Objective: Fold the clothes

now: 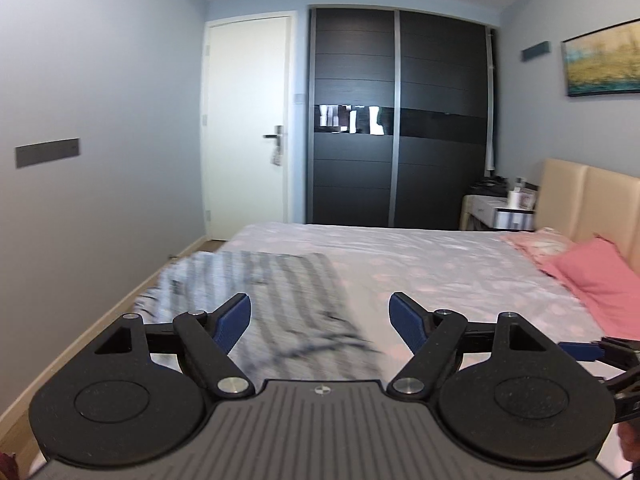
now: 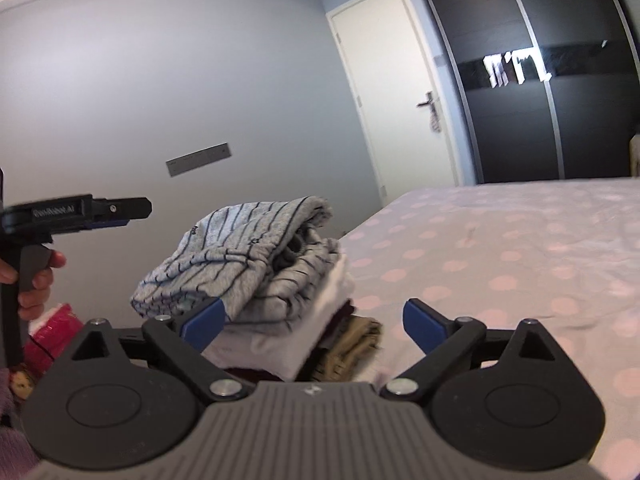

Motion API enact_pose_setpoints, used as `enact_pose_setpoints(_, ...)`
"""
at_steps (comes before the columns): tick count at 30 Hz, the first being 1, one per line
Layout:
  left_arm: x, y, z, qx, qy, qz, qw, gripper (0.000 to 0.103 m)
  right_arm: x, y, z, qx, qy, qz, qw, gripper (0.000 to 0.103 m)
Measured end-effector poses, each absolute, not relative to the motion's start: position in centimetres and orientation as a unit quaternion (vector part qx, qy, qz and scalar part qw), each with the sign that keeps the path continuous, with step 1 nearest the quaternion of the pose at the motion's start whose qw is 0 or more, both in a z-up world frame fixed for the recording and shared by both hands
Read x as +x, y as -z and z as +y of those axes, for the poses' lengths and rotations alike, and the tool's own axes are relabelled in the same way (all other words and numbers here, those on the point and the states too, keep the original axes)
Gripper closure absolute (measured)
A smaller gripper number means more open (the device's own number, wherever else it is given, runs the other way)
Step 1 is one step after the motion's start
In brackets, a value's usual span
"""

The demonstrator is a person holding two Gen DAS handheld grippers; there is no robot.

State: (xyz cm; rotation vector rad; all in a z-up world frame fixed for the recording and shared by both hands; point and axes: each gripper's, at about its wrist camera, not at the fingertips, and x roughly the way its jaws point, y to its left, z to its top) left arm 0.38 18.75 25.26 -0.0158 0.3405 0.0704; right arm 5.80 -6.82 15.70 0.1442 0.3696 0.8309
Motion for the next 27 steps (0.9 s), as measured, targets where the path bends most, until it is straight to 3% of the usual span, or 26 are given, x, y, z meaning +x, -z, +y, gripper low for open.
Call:
enact_pose_setpoints(6,-1.9,-23.7,12.0,-0.002,-0.023,0.188,0.982,0.023,-0.5,-16.9,-11.6,0.016,-0.338,0.142,0.930,0.004)
enact_pose_setpoints(15,-5.1,-17.1,3.0,-0.025,0.023,0.224,0.974,0.022,-7.2,-15.6,-17.6,-0.056,-0.196,0.106,0.973,0.001)
enact_pose_setpoints(27,-6.6,-6.7,-0.9,-0.032,0.058,0.282,0.957,0.022,-9.2,-8.6,-20.7,-0.031,-0.055,0.156,0.986,0.001)
